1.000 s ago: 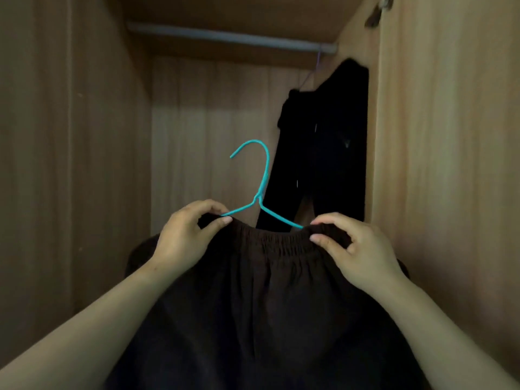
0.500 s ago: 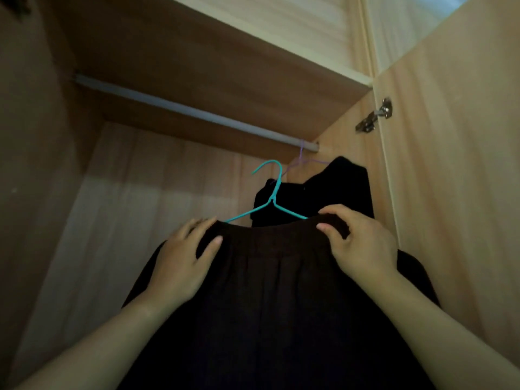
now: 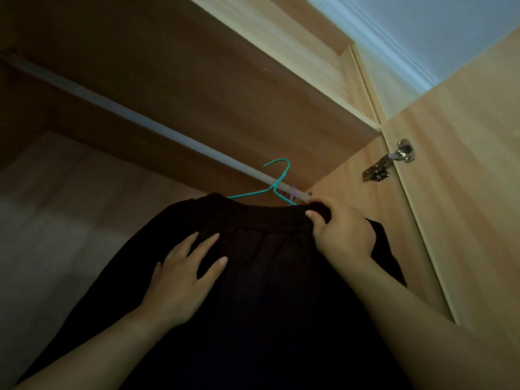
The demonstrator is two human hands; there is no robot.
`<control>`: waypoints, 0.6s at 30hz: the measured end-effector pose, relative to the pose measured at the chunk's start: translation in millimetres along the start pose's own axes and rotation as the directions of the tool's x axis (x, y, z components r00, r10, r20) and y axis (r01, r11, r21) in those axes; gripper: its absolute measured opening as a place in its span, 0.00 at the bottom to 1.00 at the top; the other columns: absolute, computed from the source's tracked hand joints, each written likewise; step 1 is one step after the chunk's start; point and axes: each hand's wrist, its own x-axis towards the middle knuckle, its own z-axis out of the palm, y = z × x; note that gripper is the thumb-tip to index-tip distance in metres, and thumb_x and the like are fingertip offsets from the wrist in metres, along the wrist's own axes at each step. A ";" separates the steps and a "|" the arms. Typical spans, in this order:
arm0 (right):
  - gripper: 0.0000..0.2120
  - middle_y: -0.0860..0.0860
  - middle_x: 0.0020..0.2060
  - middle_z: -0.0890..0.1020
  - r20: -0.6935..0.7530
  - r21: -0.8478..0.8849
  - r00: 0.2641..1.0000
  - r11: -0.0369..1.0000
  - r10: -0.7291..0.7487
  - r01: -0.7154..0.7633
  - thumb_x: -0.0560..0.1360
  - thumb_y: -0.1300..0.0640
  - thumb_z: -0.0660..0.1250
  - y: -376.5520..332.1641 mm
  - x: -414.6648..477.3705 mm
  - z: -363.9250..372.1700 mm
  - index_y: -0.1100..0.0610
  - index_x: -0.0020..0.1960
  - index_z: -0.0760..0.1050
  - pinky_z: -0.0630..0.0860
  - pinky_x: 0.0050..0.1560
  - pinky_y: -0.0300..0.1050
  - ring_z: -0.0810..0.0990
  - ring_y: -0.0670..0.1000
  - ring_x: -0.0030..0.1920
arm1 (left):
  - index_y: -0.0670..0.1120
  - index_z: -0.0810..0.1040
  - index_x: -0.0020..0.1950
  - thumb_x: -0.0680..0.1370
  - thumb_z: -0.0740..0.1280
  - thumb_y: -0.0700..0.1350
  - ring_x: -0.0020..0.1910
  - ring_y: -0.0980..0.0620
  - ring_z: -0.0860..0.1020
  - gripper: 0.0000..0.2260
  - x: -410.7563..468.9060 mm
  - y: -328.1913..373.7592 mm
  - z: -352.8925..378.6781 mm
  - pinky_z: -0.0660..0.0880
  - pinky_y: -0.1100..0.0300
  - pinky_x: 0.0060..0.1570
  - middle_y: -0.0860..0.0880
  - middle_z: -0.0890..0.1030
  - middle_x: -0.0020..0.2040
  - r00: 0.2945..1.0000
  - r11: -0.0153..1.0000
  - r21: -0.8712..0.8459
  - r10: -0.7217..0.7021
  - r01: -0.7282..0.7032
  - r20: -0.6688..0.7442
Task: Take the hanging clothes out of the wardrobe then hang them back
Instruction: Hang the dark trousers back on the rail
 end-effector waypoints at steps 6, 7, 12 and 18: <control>0.10 0.48 0.49 0.80 -0.023 -0.076 0.999 0.997 0.029 -0.030 0.78 0.47 0.61 -2.8 40.9 37.4 0.42 0.59 0.73 0.65 0.38 0.42 0.77 0.52 0.51 | 0.64 0.55 0.74 0.69 0.44 0.69 0.76 0.50 0.51 0.33 58.7 -14.3 27.3 0.54 0.42 0.72 0.51 0.53 0.78 0.999 1.000 0.015 0.026 -0.026 -0.027; 0.11 0.48 0.49 0.80 -0.014 -0.095 0.999 0.995 0.037 -0.038 0.78 0.47 0.61 -3.4 48.9 44.0 0.42 0.59 0.73 0.65 0.37 0.42 0.77 0.52 0.50 | 0.64 0.55 0.74 0.70 0.45 0.69 0.76 0.50 0.51 0.32 67.3 -18.0 31.1 0.54 0.42 0.72 0.51 0.53 0.78 0.999 1.000 0.008 0.026 -0.025 -0.020; 0.11 0.48 0.48 0.77 0.068 -0.174 0.997 0.984 0.043 -0.030 0.78 0.49 0.61 -12.0 85.6 72.1 0.45 0.60 0.72 0.64 0.34 0.41 0.74 0.50 0.47 | 0.62 0.56 0.74 0.76 0.50 0.65 0.75 0.49 0.52 0.26 104.4 -37.2 43.2 0.56 0.45 0.72 0.51 0.53 0.77 0.999 0.999 -0.028 0.042 -0.042 0.024; 0.11 0.51 0.51 0.78 0.159 -0.235 0.985 0.972 0.060 -0.021 0.78 0.51 0.62 -19.9 110.5 101.1 0.47 0.60 0.73 0.74 0.42 0.45 0.76 0.53 0.50 | 0.61 0.57 0.74 0.79 0.53 0.61 0.75 0.50 0.52 0.23 120.3 -46.3 59.1 0.54 0.55 0.72 0.51 0.54 0.77 0.989 0.991 -0.094 0.102 -0.092 0.106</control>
